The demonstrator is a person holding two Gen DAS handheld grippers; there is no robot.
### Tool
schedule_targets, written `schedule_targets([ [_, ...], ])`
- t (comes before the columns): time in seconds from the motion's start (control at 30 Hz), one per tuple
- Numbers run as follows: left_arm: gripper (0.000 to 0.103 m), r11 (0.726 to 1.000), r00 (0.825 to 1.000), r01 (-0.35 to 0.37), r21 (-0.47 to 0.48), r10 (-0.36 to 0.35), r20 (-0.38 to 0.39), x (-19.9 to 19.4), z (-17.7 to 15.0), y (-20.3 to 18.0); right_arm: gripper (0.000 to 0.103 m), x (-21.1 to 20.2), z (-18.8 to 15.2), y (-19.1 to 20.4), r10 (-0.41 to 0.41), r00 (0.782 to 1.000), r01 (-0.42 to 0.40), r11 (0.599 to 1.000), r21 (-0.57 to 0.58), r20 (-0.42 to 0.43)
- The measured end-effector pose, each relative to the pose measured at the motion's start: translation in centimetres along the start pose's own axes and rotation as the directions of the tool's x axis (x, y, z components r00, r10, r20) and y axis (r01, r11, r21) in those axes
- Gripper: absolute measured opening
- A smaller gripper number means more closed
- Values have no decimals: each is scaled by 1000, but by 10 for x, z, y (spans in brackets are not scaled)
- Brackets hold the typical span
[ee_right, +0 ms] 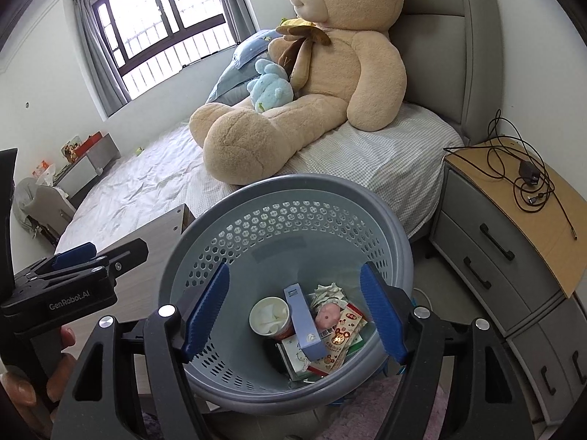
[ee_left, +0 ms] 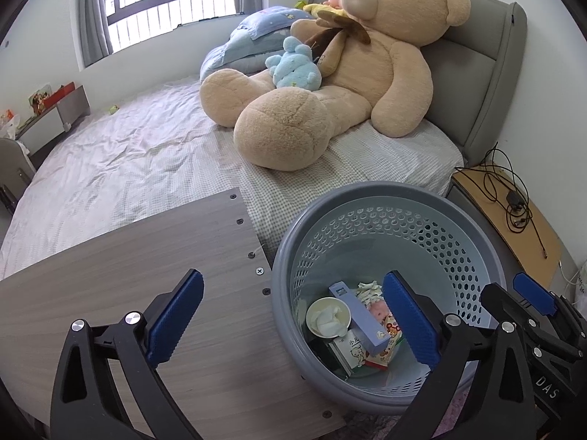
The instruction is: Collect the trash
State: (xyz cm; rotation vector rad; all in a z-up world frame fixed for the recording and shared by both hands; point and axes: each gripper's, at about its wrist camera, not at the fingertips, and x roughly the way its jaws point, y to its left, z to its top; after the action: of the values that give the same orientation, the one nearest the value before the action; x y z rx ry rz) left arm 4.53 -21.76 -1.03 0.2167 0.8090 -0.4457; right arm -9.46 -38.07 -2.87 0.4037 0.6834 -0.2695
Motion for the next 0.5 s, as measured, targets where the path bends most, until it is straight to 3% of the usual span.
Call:
schedule_targets([
  [0.5,97,1000,1000,-2,-13,2,-17,2,-2,6,71,0,-1,1,6,1000,-6,1000,-3,-3],
])
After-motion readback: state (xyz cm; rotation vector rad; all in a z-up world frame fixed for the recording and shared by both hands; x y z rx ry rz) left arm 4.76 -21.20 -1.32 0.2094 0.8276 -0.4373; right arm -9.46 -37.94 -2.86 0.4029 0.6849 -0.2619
